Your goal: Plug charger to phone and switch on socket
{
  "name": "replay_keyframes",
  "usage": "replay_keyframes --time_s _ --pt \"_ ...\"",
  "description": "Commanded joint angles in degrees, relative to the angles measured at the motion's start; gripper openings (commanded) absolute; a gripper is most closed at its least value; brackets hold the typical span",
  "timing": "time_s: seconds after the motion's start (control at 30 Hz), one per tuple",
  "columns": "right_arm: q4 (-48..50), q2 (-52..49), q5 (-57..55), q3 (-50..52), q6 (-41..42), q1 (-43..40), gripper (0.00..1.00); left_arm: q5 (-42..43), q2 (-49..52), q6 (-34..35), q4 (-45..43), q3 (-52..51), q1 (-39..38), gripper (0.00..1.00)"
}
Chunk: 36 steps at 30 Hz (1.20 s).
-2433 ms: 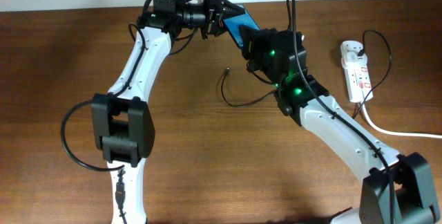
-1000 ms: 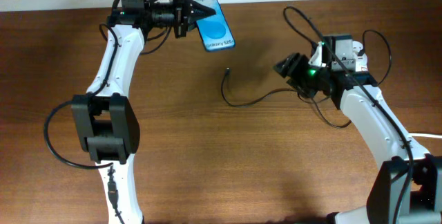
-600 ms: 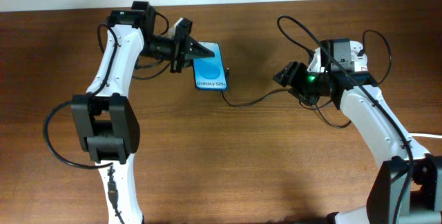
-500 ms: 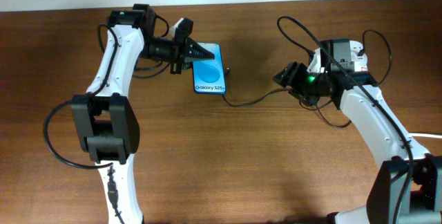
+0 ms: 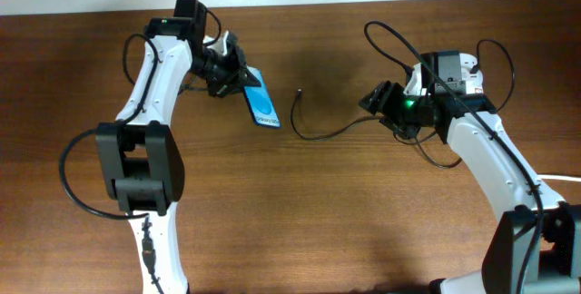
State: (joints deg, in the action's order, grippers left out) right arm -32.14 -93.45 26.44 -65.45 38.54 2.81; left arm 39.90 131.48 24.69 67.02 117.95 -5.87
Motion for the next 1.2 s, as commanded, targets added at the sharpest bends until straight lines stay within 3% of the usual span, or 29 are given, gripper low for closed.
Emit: replay_keyframes --time_s 0.0,0.07,0.17,0.23,0.33,0.47,0.63,0.73,0.8,0.83,1.03,1.1,1.17 --pt "0.0 0.3 -0.6 -0.2 -0.9 0.2 0.7 0.1 -1.9 3.1 1.4 0.2 -0.9 0.0" --pt "0.0 0.3 -0.5 -0.2 -0.9 0.2 0.7 13.0 -1.9 4.3 2.6 0.2 -0.9 0.0" --pt "0.0 0.3 -0.5 -0.2 -0.8 0.2 0.7 29.6 -1.9 15.8 0.7 0.2 -0.6 0.0" --pt "0.0 0.3 -0.5 -0.2 -0.8 0.2 0.7 33.0 -1.9 24.3 0.7 0.2 -0.6 0.0" --pt "0.0 0.3 -0.5 -0.2 -0.8 0.2 0.7 38.0 -1.9 44.6 0.9 0.2 -0.6 0.0" --pt "0.0 0.3 -0.5 -0.2 -0.9 0.2 0.7 38.6 -1.9 45.8 -0.6 0.2 0.0 0.0" --pt "0.0 0.3 -0.5 -0.2 -0.9 0.2 0.7 34.2 -1.9 34.8 -0.6 0.2 0.2 0.0" --pt "0.5 0.3 -0.3 -0.2 -0.9 0.2 0.7 25.6 -1.9 21.8 -0.6 0.2 1.3 0.0" --pt "2.3 0.3 4.9 -0.2 -7.9 0.2 0.7 19.9 -1.9 8.3 -0.5 0.2 4.2 0.0" --pt "2.8 0.3 5.7 -0.3 -8.1 0.2 0.7 18.8 -1.9 5.6 -0.4 0.2 6.3 0.0" --pt "6.4 -4.5 8.5 -6.5 -8.1 5.5 0.7 27.5 -1.9 -0.3 -0.6 0.2 15.3 0.0" --pt "0.7 -13.3 8.5 -18.1 -8.4 9.4 0.69 32.6 -1.9 -3.5 -0.6 0.2 18.1 0.0" --pt "-4.8 -20.8 5.5 -28.0 -8.6 12.2 0.62 33.5 -1.9 -3.8 -0.5 0.2 19.6 0.0"
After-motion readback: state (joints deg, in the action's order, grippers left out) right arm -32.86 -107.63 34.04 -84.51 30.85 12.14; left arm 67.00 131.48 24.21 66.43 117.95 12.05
